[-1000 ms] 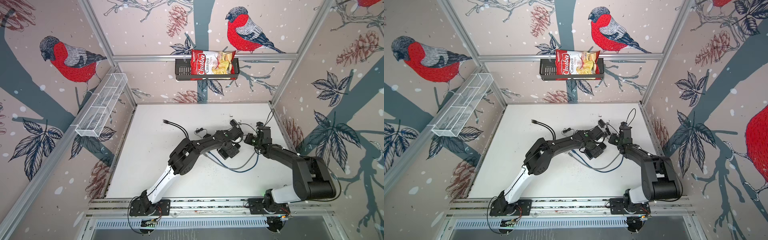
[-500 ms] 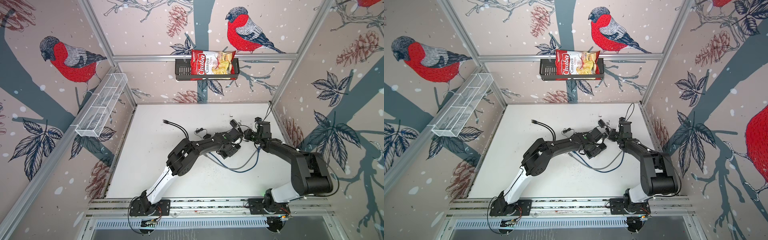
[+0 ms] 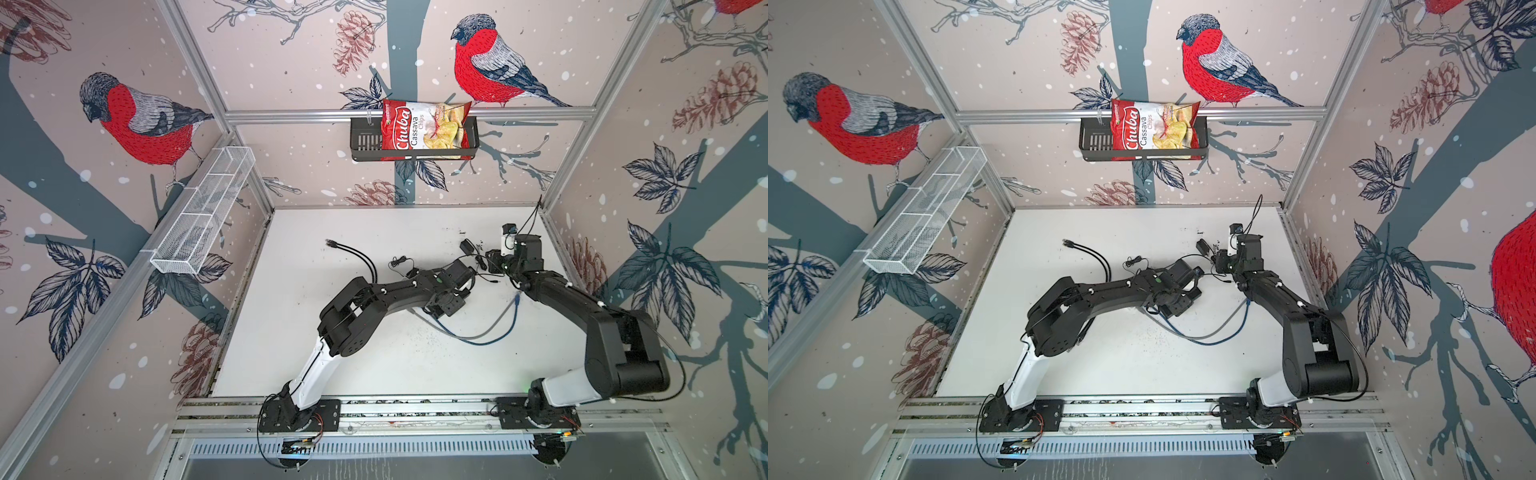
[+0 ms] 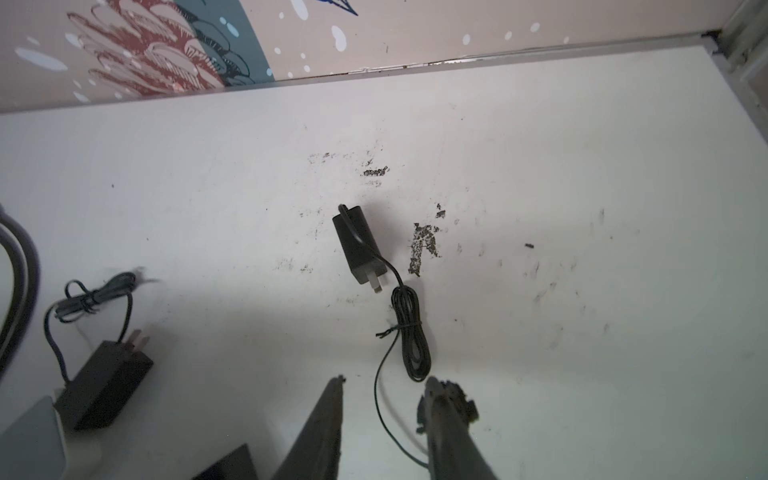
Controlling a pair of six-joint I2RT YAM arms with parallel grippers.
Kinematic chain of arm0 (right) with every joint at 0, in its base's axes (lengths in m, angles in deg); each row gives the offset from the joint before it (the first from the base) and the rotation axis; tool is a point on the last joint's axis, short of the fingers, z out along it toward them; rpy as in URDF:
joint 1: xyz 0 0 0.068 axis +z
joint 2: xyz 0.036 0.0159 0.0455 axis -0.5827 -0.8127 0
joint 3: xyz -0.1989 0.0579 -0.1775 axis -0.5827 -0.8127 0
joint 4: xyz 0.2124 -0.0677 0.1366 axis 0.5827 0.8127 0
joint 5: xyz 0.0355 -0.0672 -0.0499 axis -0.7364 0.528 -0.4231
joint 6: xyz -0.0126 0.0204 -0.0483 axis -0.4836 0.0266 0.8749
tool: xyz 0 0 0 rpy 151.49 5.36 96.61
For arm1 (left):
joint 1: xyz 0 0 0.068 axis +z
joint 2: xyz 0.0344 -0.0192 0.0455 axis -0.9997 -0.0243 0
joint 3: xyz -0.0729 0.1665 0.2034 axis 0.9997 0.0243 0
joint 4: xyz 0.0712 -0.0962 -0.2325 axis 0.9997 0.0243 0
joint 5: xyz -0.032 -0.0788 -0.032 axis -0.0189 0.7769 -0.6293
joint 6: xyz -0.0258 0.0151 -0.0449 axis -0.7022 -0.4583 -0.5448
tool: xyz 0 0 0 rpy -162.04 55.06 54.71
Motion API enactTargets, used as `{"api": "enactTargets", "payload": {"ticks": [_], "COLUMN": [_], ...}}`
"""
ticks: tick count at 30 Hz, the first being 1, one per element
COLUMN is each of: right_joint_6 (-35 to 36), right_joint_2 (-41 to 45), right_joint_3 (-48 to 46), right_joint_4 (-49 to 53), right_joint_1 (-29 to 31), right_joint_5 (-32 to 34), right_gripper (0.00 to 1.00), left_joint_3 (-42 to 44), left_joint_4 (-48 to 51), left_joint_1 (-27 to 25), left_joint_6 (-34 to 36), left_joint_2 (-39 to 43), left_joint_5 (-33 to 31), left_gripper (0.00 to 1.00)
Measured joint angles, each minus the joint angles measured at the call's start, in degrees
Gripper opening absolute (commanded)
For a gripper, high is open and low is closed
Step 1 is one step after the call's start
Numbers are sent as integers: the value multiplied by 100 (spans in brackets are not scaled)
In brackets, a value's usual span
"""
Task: Insert the plug into the switch port
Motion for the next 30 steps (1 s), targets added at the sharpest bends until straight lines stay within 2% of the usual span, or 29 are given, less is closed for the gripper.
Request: {"api": "enactTargets", "payload": {"ticks": [6, 12, 16, 20, 25, 30], "right_joint_6": [1384, 2667, 3539, 4116, 4634, 5031], "right_joint_2": [-37, 24, 35, -352, -1043, -1239], "right_joint_3": [83, -109, -118, 411, 1010, 1224], "right_joint_4": [208, 367, 675, 1257, 2131, 2649], "right_joint_1": [398, 365, 369, 223, -61, -295], "right_joint_5": [457, 732, 566, 256, -15, -343], "right_gripper": [40, 40, 37, 32, 30, 30], "left_joint_3": [892, 1606, 2065, 2450, 2859, 3126], "left_joint_4": [-824, -1412, -1652, -1808, -2024, -2177], "left_joint_1": [0, 0, 28, 94, 177, 304], "left_joint_6": [-4, -76, -170, -271, -374, -470], "left_joint_2": [1005, 1650, 1993, 2304, 2702, 2962], "left_joint_5": [-225, -457, -544, -610, -584, -566], "left_gripper": [43, 44, 45, 46, 47, 48]}}
